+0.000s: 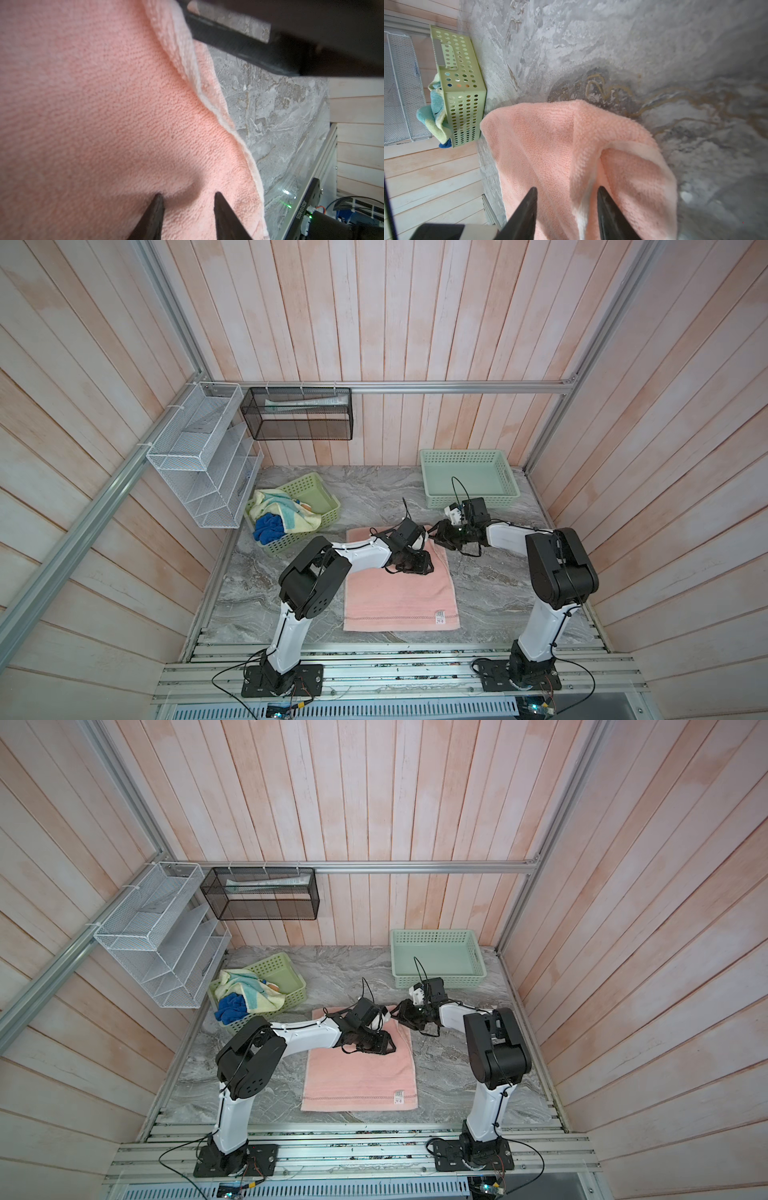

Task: Fold and stack the towels

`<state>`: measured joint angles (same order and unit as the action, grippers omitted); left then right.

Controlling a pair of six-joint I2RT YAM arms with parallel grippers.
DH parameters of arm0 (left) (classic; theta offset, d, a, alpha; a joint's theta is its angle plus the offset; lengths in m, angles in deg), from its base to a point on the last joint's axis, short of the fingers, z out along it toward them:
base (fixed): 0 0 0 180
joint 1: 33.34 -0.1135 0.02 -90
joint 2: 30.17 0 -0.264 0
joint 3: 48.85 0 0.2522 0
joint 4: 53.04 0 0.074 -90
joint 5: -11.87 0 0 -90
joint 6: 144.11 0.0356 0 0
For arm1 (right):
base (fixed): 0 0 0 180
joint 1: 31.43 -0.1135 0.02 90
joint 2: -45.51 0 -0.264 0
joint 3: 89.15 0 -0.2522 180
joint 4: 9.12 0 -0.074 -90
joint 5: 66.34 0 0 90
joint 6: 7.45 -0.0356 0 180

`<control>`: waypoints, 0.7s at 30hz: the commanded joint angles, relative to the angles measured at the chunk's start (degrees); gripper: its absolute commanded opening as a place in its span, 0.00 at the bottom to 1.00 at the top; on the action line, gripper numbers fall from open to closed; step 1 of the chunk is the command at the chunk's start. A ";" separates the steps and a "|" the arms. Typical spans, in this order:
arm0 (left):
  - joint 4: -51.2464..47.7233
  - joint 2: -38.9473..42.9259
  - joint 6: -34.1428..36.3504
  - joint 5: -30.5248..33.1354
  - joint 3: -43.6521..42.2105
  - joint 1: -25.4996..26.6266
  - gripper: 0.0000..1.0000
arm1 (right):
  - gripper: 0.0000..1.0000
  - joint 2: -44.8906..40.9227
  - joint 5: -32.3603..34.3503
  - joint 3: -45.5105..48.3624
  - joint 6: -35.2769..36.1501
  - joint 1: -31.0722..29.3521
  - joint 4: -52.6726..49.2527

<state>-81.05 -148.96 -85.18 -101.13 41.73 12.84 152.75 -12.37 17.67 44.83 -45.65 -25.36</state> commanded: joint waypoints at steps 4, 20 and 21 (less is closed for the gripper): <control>-4.46 -2.70 0.15 0.02 -3.81 0.58 0.43 | 0.53 2.29 2.46 0.82 -6.03 -0.55 4.70; -1.56 -0.07 -0.68 -0.37 -10.49 0.58 0.43 | 0.54 -1.92 8.10 -7.62 -5.67 6.19 3.71; -1.34 -0.05 -0.66 -0.37 -10.71 0.53 0.43 | 0.54 -2.62 9.01 -7.64 -4.65 6.83 2.76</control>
<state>-72.98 -146.49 -85.37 -102.88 34.93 12.86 153.62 -7.30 11.66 36.33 -40.69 -18.04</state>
